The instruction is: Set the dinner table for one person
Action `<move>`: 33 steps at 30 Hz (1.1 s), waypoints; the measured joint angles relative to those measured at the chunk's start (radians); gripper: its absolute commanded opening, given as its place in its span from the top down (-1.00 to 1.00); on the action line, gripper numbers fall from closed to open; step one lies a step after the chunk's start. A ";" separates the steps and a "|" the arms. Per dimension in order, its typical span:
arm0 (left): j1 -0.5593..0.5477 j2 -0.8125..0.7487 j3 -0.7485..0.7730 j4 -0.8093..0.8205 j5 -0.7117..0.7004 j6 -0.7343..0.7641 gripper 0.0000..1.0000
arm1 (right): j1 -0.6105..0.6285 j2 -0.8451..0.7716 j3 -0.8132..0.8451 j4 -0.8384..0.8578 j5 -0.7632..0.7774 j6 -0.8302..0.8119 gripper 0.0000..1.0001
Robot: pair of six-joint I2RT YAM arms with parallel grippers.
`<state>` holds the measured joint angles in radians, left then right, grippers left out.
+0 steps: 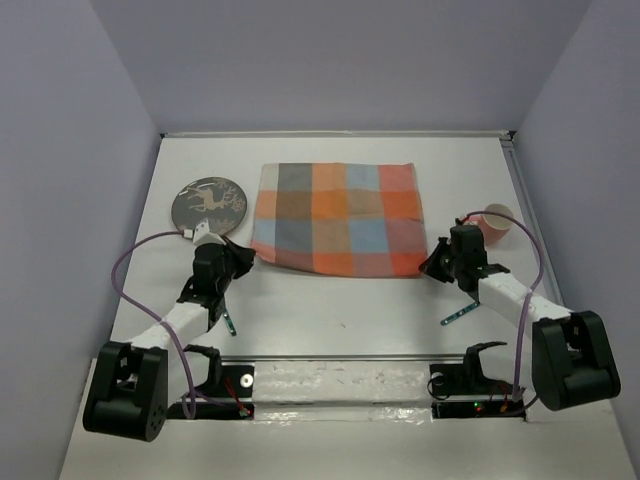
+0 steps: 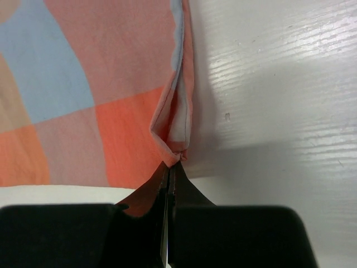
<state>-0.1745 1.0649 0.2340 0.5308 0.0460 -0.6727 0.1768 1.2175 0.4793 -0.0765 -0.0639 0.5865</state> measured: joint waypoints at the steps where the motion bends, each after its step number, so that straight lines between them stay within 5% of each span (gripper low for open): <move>1: 0.000 -0.019 -0.008 -0.002 0.001 -0.003 0.93 | 0.000 -0.021 -0.006 -0.004 -0.003 0.004 1.00; 10: 0.000 -0.245 -0.095 -0.126 -0.008 -0.040 0.73 | 0.000 -0.195 -0.070 -0.078 -0.019 0.036 1.00; 16: 0.000 -0.309 -0.110 -0.185 -0.018 -0.054 0.37 | 0.000 -0.261 -0.086 -0.118 -0.028 0.061 0.98; 17: 0.000 -0.311 -0.111 -0.193 -0.020 -0.058 0.15 | 0.000 -0.263 -0.088 -0.119 -0.031 0.065 0.95; 21: 0.000 -0.313 -0.111 -0.208 -0.025 -0.063 -0.44 | 0.000 -0.278 -0.098 -0.127 -0.040 0.077 0.61; 23: 0.000 -0.319 -0.111 -0.214 -0.027 -0.068 -0.71 | 0.000 -0.289 -0.103 -0.134 -0.043 0.082 0.19; 27: 0.000 -0.332 -0.110 -0.225 -0.040 -0.058 -0.86 | 0.000 -0.321 -0.102 -0.155 -0.052 0.083 -0.28; 33: 0.000 -0.387 -0.050 -0.290 -0.017 -0.042 -0.98 | 0.000 -0.356 -0.030 -0.251 -0.037 0.054 -0.50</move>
<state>-0.1749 0.6777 0.1841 0.2405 0.0292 -0.7147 0.1768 0.8612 0.4496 -0.3275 -0.1013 0.6403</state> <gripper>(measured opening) 0.984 0.726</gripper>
